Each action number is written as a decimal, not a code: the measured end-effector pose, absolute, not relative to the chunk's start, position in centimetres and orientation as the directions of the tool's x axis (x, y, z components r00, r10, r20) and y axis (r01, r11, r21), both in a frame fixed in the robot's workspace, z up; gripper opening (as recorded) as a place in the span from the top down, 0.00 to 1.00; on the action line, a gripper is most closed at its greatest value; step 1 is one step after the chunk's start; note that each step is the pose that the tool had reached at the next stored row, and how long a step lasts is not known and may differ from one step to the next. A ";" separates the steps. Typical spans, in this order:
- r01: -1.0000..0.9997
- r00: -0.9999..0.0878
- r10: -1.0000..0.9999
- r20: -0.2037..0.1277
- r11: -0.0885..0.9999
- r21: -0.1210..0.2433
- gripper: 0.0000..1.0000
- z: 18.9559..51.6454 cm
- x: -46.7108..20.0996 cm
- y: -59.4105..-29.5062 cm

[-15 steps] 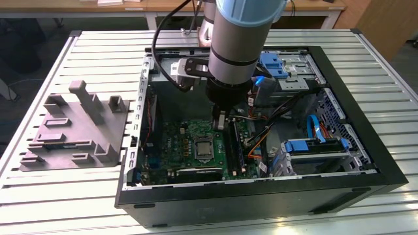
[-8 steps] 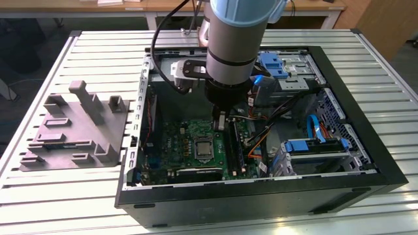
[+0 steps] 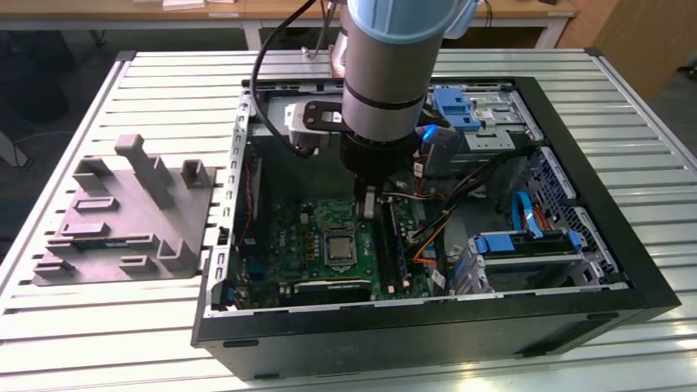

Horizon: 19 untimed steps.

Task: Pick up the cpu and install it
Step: 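Install the first cpu locking lever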

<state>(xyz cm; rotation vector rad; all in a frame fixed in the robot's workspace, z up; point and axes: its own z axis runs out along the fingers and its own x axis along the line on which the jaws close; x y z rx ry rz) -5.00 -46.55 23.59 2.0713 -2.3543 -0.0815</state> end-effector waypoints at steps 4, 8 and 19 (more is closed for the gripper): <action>-0.992 -0.117 -0.993 -0.014 0.116 0.040 0.89 23.5 -5.0 -46.6; -0.993 -0.111 -0.994 -0.010 0.111 0.039 0.89 23.5 -5.0 -46.7; -0.993 -0.111 -0.994 -0.010 0.110 0.039 0.89 23.5 -5.0 -46.7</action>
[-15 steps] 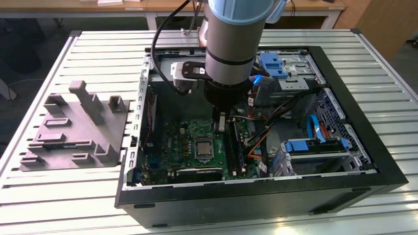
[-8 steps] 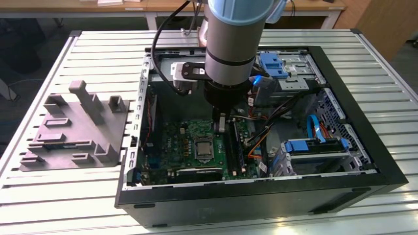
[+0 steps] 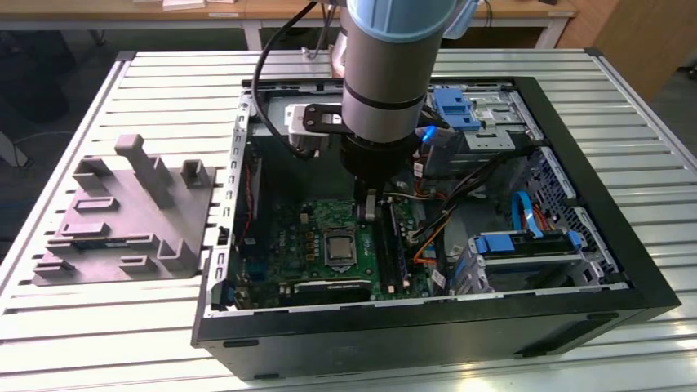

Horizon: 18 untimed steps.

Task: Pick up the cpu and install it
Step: 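Install the first cpu locking lever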

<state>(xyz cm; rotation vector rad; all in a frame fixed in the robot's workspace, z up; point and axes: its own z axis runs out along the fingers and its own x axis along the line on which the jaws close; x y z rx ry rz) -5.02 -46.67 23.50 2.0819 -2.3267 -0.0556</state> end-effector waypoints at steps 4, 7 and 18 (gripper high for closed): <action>-0.993 -0.111 -0.994 -0.008 0.110 0.039 0.89 23.5 -5.0 -46.7; -0.993 -0.110 -0.994 0.012 0.110 0.037 0.89 23.5 -5.0 -46.7; -0.994 -0.106 -0.994 0.034 0.107 0.034 0.89 23.5 -5.0 -46.7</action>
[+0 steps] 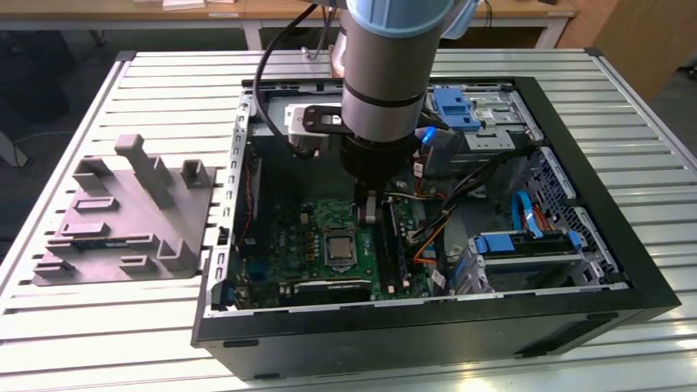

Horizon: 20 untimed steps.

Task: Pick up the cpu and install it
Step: 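Install the first cpu locking lever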

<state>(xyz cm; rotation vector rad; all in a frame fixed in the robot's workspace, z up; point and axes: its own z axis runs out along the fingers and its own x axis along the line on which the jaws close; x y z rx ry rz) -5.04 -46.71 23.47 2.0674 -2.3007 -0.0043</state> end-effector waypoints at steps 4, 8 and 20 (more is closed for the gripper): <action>-0.995 -0.093 -0.995 0.037 0.094 0.034 0.89 23.4 -5.0 -46.8; -0.996 -0.082 -0.996 0.039 0.083 0.034 0.89 23.2 -5.0 -46.9; -0.997 -0.063 -0.997 0.043 0.064 0.034 0.89 22.7 -5.1 -47.9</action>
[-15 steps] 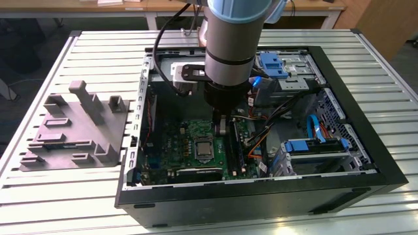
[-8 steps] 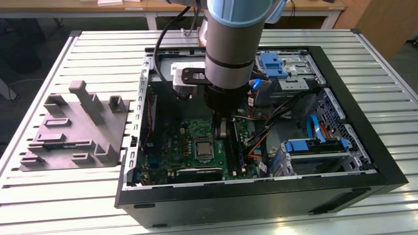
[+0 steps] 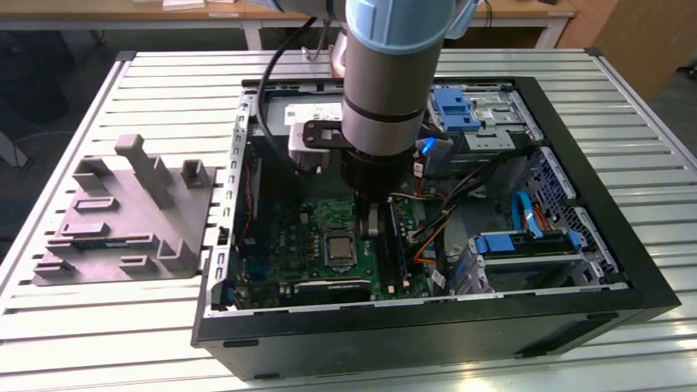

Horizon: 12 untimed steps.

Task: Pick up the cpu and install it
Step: 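Install the first cpu locking lever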

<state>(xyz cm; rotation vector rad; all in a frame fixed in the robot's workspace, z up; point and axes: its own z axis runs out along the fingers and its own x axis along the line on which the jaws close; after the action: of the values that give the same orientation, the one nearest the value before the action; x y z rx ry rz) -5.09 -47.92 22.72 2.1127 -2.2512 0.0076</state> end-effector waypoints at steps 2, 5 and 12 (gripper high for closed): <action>-0.998 -0.061 -0.997 0.043 0.062 0.034 0.89 22.6 -5.1 -48.1; -0.998 -0.056 -0.997 0.044 0.058 0.034 0.89 22.4 -5.1 -48.3; -0.998 -0.043 -0.998 0.044 0.045 0.034 0.89 21.9 -5.1 -48.7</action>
<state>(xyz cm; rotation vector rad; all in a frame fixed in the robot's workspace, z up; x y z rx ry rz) -5.09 -48.71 21.95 2.1340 -2.2300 0.0096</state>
